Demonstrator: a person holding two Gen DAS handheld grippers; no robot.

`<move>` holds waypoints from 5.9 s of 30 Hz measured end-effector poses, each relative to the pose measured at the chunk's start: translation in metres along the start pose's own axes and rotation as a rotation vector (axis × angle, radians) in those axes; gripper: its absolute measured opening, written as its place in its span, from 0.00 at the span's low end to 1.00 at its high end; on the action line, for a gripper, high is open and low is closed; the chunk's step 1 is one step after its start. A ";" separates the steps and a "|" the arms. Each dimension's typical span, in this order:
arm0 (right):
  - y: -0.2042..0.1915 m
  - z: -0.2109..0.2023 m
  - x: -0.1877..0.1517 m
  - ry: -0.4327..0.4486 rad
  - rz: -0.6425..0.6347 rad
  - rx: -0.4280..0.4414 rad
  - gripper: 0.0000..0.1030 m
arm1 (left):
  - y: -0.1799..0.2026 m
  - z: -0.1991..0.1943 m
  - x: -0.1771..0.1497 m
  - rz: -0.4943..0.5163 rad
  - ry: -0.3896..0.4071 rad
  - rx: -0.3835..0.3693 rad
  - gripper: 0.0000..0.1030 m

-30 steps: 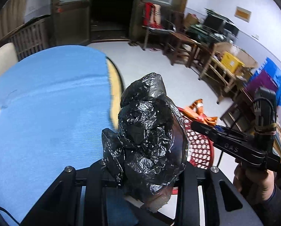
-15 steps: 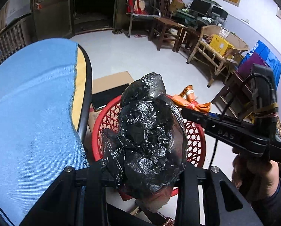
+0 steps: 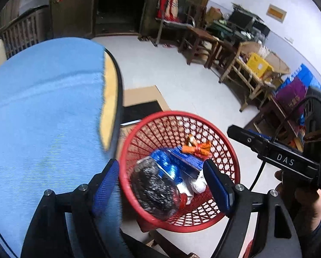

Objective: Collect trash
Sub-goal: 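Open both tools to drop the bag and bundle into the wastebasket, then move both tools back over the table toward the remaining boxes, then grasp the red-and-white medicine box with the left tool while the right grasps the clear plastic tray, then carry the medicine box and clear tray over the red wastebasket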

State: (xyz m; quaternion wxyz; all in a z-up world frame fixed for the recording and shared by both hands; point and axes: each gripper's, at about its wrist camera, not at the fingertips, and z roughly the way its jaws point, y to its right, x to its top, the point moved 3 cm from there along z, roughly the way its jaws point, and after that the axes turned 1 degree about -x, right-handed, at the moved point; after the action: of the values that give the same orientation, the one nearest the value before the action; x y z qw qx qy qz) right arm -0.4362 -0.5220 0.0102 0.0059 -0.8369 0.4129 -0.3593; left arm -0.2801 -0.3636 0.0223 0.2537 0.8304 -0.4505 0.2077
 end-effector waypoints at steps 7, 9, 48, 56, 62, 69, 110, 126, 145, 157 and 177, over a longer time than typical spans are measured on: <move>-0.030 -0.005 0.003 0.004 -0.051 0.018 0.77 | -0.039 -0.035 -0.006 -0.082 0.067 0.031 0.78; -0.041 -0.002 0.001 -0.005 -0.065 0.029 0.77 | -0.053 -0.046 -0.011 -0.104 0.086 0.046 0.78; -0.282 0.059 -0.020 -0.134 -0.383 0.235 0.77 | -0.270 -0.186 -0.096 -0.479 0.278 0.455 0.78; -0.358 0.082 -0.013 -0.161 -0.428 0.274 0.77 | -0.315 -0.214 -0.101 -0.476 0.278 0.561 0.78; -0.411 0.103 -0.017 -0.185 -0.459 0.302 0.77 | -0.360 -0.222 -0.111 -0.536 0.248 0.584 0.78; -0.443 0.134 -0.020 -0.229 -0.442 0.292 0.77 | -0.396 -0.219 -0.119 -0.578 0.223 0.608 0.78; -0.453 0.215 0.056 -0.187 -0.212 0.293 0.77 | -0.457 -0.096 0.031 -0.199 0.048 0.464 0.83; -0.540 0.253 0.039 -0.182 -0.375 0.262 0.77 | -0.436 -0.145 -0.033 -0.422 0.104 0.553 0.51; -0.447 0.160 0.026 -0.170 -0.445 0.368 0.18 | -0.387 -0.167 -0.063 -0.448 0.160 0.490 0.51; -0.401 0.094 0.011 -0.127 -0.428 0.413 0.18 | -0.328 -0.172 -0.069 -0.407 0.173 0.471 0.51; -0.328 0.052 0.024 -0.034 -0.357 0.414 0.18 | -0.255 -0.162 -0.034 -0.265 0.193 0.429 0.51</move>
State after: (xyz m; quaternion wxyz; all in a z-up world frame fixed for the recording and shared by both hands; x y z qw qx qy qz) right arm -0.1699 -0.3379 0.0864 0.1202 -0.8833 0.1766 -0.4174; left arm -0.0983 -0.1251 0.0702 0.1386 0.8932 -0.2572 0.3418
